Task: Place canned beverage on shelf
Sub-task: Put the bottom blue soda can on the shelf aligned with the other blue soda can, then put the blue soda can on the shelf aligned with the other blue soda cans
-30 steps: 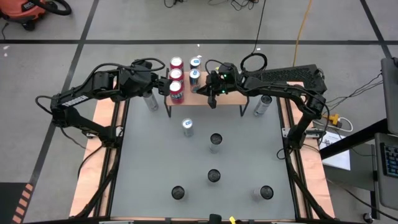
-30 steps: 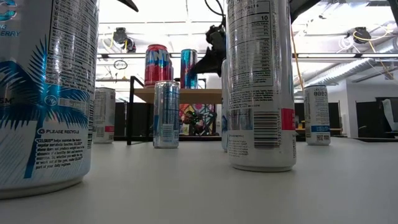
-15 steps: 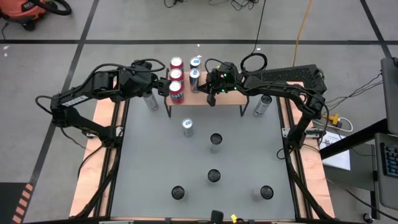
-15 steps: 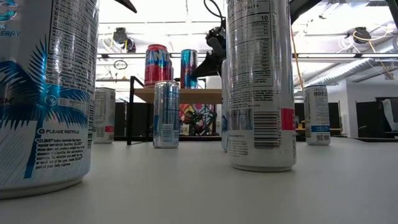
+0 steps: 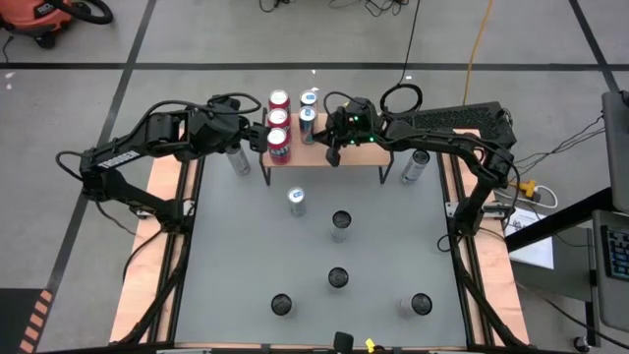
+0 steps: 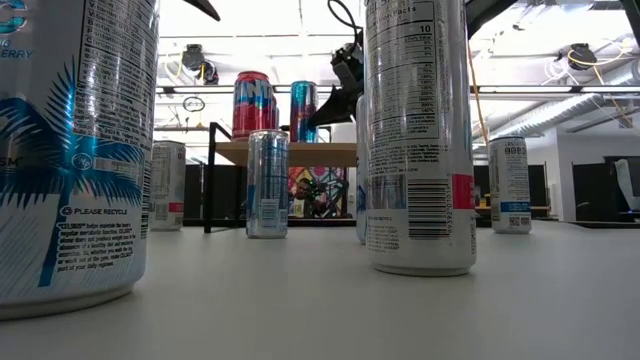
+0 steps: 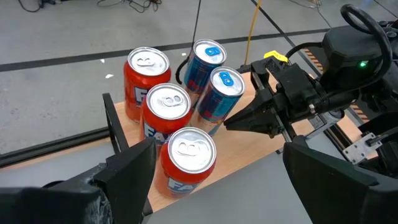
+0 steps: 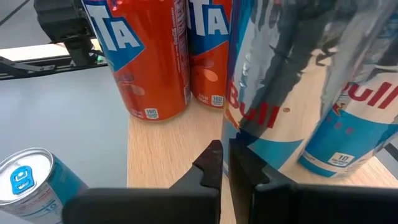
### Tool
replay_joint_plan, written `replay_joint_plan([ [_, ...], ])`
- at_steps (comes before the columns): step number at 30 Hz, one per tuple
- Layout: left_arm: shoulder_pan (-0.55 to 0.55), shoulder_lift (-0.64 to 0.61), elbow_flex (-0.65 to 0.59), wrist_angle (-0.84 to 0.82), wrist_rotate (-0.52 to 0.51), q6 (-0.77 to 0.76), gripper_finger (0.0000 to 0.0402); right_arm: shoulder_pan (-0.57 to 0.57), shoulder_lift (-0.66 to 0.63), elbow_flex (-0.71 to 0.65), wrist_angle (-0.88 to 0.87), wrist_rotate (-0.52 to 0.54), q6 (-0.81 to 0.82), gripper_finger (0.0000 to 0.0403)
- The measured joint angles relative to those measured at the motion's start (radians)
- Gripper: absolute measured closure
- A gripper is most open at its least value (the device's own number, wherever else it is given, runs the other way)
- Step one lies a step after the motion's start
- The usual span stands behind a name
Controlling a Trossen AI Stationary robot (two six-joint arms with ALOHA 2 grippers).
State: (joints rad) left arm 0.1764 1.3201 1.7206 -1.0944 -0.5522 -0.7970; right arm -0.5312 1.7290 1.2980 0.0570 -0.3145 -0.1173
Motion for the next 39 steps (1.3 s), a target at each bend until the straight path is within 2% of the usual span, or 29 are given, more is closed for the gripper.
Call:
replay_joint_plan([
  [6,0.0,-0.001,-0.021,0.007,0.035,-0.001,0.005,0.002,-0.008,0.0,-0.019,-0.008,0.033,0.0403],
  [13,-0.036,-0.001,-0.028,-0.015,0.096,0.003,0.005,0.04,-0.151,0.0,-0.152,-0.034,0.066,0.0403],
  [17,-0.057,0.0,-0.028,0.03,0.305,0.152,0.005,0.102,-0.213,0.0,-0.229,-0.029,0.121,0.0403],
  [20,-0.084,-0.005,-0.029,0.036,0.354,0.203,0.005,0.166,-0.235,0.0,-0.23,-0.029,0.197,0.0403],
  [24,-0.127,-0.03,-0.073,0.043,0.352,0.232,0.0056,0.262,-0.223,0.04,-0.255,0.038,0.253,0.0403],
  [31,-0.239,-0.159,-0.29,0.174,0.295,0.152,0.0098,0.347,-0.139,0.219,-0.418,0.198,0.252,0.0398],
  [35,-0.322,-0.209,-0.379,0.196,0.26,0.076,0.0115,0.357,-0.062,0.303,-0.473,0.215,0.239,0.0369],
  [39,-0.414,-0.222,-0.407,0.194,0.248,0.013,0.0123,0.356,0.021,0.339,-0.483,0.214,0.238,0.0317],
])
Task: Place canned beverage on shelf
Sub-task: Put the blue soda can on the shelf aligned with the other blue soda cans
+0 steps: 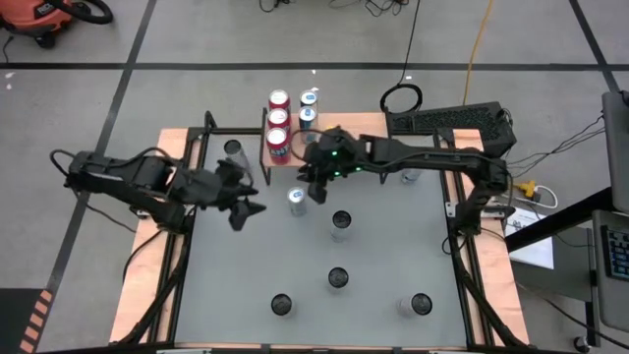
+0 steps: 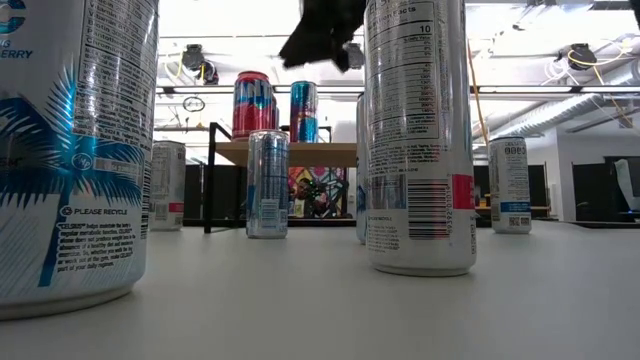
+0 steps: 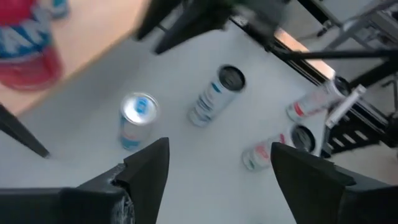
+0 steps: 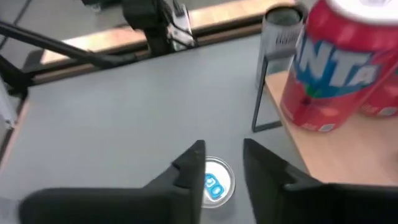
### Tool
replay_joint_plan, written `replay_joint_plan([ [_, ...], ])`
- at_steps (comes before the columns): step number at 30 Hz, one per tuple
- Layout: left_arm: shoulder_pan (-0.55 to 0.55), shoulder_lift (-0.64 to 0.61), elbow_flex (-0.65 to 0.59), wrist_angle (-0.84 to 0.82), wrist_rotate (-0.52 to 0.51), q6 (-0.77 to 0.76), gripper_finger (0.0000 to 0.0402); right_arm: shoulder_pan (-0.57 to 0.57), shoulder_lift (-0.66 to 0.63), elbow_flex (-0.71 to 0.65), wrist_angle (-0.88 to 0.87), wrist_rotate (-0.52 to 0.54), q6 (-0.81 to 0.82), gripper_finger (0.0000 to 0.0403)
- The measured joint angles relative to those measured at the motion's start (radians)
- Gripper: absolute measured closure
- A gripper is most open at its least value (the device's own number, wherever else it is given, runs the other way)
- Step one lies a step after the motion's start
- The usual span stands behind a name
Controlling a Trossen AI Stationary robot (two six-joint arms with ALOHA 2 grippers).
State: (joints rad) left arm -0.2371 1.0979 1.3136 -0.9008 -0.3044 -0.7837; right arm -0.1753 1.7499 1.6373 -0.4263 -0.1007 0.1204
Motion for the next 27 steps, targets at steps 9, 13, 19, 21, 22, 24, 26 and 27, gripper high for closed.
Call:
replay_joint_plan([
  [9,-0.197,0.002,-0.001,-0.111,-0.178,-0.131,0.0123,0.032,0.106,0.008,0.004,0.0,-0.001,0.0173],
  [13,-0.25,0.001,-0.014,-0.158,-0.213,-0.174,0.0123,0.052,0.129,0.009,0.006,0.003,-0.001,0.0119],
  [19,-0.279,0.001,-0.073,-0.153,-0.218,-0.219,0.0123,0.064,0.167,0.009,0.002,0.049,0.003,0.0081],
  [21,-0.284,0.002,-0.094,-0.15,-0.214,-0.241,0.0124,0.064,0.178,0.009,0.004,0.058,0.003,0.0079],
  [22,-0.288,0.002,-0.1,-0.148,-0.213,-0.253,0.0124,0.064,0.182,0.009,0.002,0.072,0.002,0.0079],
  [24,-0.291,0.001,-0.112,-0.134,-0.213,-0.259,0.0124,0.061,0.197,0.009,0.001,0.073,-0.002,0.0079],
  [26,-0.293,0.002,-0.121,-0.111,-0.212,-0.259,0.0124,0.057,0.208,0.009,0.005,0.057,-0.001,0.0079],
  [27,-0.293,0.002,-0.126,-0.104,-0.212,-0.259,0.0124,0.056,0.214,0.009,0.007,0.05,-0.001,0.0079],
])
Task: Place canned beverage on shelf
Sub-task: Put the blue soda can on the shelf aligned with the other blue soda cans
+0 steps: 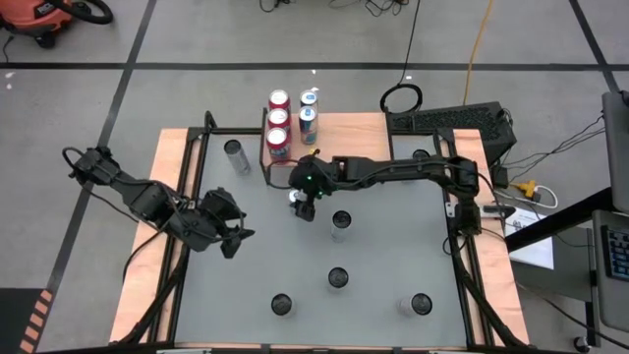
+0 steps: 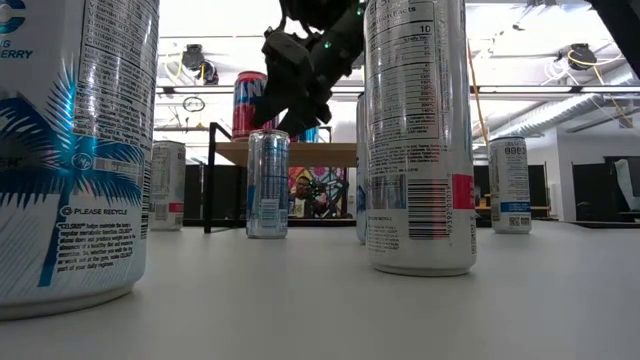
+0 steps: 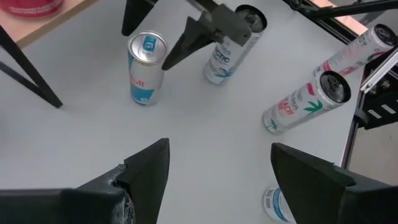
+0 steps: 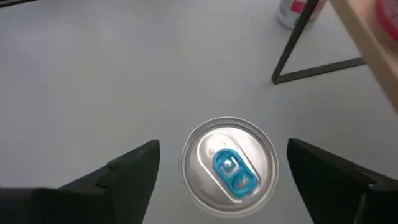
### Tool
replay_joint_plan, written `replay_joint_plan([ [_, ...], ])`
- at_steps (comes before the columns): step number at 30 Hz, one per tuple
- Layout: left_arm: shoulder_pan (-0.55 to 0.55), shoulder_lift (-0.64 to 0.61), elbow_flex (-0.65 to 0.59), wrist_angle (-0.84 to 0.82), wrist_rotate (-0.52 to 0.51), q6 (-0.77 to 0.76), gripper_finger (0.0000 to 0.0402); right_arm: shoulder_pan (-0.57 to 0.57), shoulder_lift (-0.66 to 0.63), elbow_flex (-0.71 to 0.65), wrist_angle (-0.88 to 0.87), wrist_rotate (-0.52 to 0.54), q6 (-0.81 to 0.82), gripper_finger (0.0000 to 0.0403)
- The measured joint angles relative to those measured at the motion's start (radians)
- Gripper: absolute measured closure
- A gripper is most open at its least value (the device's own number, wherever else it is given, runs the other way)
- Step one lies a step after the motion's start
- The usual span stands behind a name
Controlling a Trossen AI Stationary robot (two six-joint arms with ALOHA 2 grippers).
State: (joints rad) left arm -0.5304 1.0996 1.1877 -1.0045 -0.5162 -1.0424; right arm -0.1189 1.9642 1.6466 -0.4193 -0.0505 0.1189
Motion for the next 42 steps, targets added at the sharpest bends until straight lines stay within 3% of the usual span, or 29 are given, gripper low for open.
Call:
replay_joint_plan([
  [6,0.0,0.0,-0.014,0.031,-0.003,-0.003,0.0124,0.001,0.021,0.0,0.001,-0.002,-0.007,0.0086],
  [17,0.001,0.0,-0.014,0.028,-0.027,-0.008,0.0124,-0.007,0.033,0.0,0.017,-0.041,-0.019,0.0155],
  [33,0.001,0.0,-0.014,0.023,-0.038,-0.025,0.0124,-0.006,0.046,0.002,0.031,-0.055,-0.03,0.0207],
  [42,0.001,0.0,-0.014,0.023,-0.038,-0.027,0.0124,-0.004,0.045,0.002,0.025,-0.054,-0.03,0.0205],
])
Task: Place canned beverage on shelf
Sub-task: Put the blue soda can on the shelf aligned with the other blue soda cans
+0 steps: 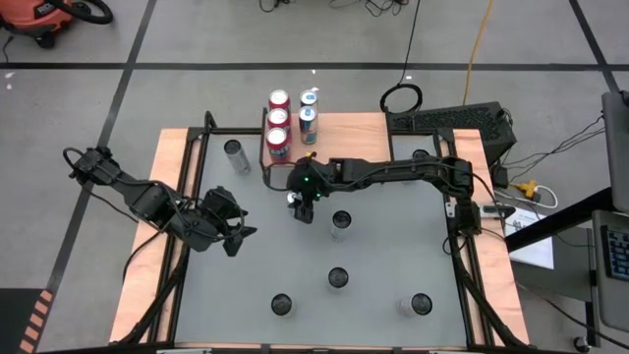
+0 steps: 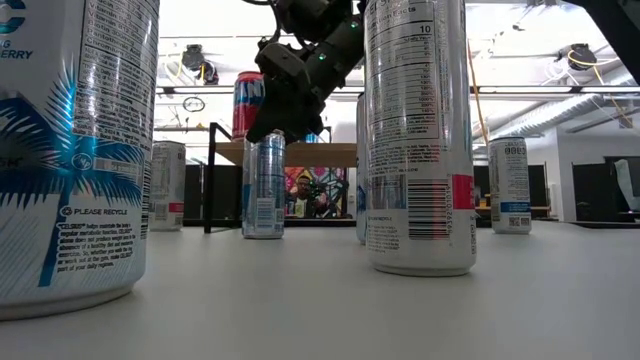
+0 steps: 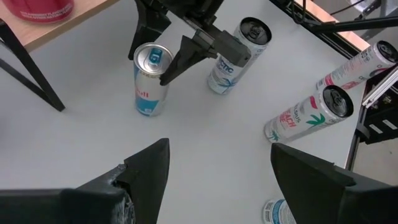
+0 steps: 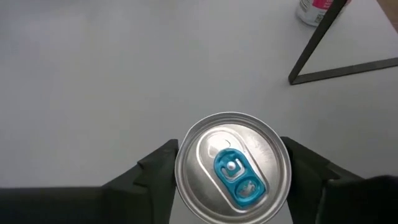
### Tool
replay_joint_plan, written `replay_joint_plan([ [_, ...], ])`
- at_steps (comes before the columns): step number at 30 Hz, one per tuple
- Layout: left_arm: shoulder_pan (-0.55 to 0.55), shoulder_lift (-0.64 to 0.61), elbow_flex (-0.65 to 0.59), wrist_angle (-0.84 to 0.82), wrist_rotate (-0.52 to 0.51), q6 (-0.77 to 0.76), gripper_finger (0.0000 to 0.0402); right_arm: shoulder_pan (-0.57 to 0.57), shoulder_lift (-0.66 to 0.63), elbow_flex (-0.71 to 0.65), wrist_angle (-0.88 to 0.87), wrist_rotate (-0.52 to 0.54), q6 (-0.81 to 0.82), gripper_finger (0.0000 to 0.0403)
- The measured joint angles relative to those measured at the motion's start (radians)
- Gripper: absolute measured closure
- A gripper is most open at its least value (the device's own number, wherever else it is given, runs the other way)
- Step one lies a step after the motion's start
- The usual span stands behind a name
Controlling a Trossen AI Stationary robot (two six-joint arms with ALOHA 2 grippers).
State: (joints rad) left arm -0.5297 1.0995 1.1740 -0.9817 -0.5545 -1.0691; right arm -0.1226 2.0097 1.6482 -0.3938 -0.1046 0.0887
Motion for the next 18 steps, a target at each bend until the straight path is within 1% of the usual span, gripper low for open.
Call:
replay_joint_plan([
  [5,0.0,0.0,0.0,-0.001,0.0,0.001,0.0124,0.01,-0.003,0.0,-0.04,0.029,-0.015,0.0167],
  [10,0.0,0.0,-0.002,-0.008,0.0,0.001,0.0123,0.02,0.002,-0.006,-0.081,0.027,-0.027,0.0125],
  [13,0.0,0.005,-0.004,-0.009,0.0,0.001,0.0123,0.021,0.005,-0.005,-0.068,0.021,-0.029,0.0121],
  [18,0.0,0.02,-0.004,-0.009,-0.001,0.001,0.0123,0.02,0.005,-0.004,-0.048,0.023,-0.029,0.0141],
])
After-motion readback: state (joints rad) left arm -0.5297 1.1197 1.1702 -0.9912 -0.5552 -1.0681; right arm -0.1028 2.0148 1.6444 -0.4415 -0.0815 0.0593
